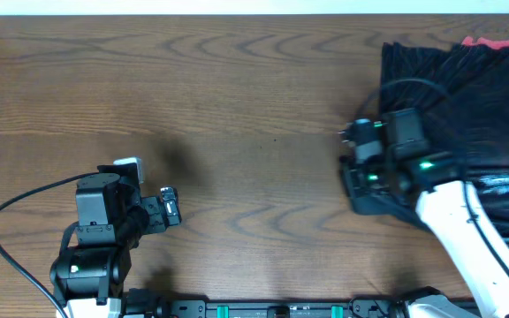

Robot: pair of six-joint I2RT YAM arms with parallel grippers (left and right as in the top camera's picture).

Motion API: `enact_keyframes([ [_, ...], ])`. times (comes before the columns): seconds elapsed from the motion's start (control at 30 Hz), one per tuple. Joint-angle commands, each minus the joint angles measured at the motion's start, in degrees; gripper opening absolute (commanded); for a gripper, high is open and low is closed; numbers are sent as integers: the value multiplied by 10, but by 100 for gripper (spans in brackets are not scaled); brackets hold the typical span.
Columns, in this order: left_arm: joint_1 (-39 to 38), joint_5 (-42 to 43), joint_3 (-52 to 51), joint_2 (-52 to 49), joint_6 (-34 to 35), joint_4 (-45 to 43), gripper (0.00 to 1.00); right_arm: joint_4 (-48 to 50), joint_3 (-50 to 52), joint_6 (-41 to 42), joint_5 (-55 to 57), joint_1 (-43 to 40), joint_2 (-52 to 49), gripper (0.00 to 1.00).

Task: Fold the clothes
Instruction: 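Drag the black shirt left toward the table center with the right gripper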

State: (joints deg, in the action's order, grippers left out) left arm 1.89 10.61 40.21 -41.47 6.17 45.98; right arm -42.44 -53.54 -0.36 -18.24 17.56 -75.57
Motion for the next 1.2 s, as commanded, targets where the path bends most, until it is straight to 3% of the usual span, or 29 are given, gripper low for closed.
enact_keyframes([
  [0.0, 3, 7, 12, 0, 3, -1, 98, 57, 3, -1, -43, 73, -18, 3],
  [0.3, 3, 7, 12, 0, 3, -2, 98, 265, 3, 63, -4, 202, -106, 1],
  [0.37, 3, 8, 12, 0, 3, -2, 98, 268, 3, 83, 48, 207, -108, 9],
  [0.5, 3, 8, 12, 0, 3, -1, 98, 219, 2, 155, 200, 186, -85, 36],
  [0.63, 3, 9, 12, 0, 25, -5, 98, 148, 2, 171, 267, 128, -24, 52],
  [0.73, 3, 38, 12, -1, 83, -29, 98, 106, 2, 147, 258, 81, 18, 62],
  [0.93, 3, 55, 12, -34, 98, -40, 98, 5, 4, 84, 106, 55, 24, 70],
  [1.17, 3, 55, 12, -90, 98, -21, 98, -4, 37, 84, 94, 118, -42, 73],
])
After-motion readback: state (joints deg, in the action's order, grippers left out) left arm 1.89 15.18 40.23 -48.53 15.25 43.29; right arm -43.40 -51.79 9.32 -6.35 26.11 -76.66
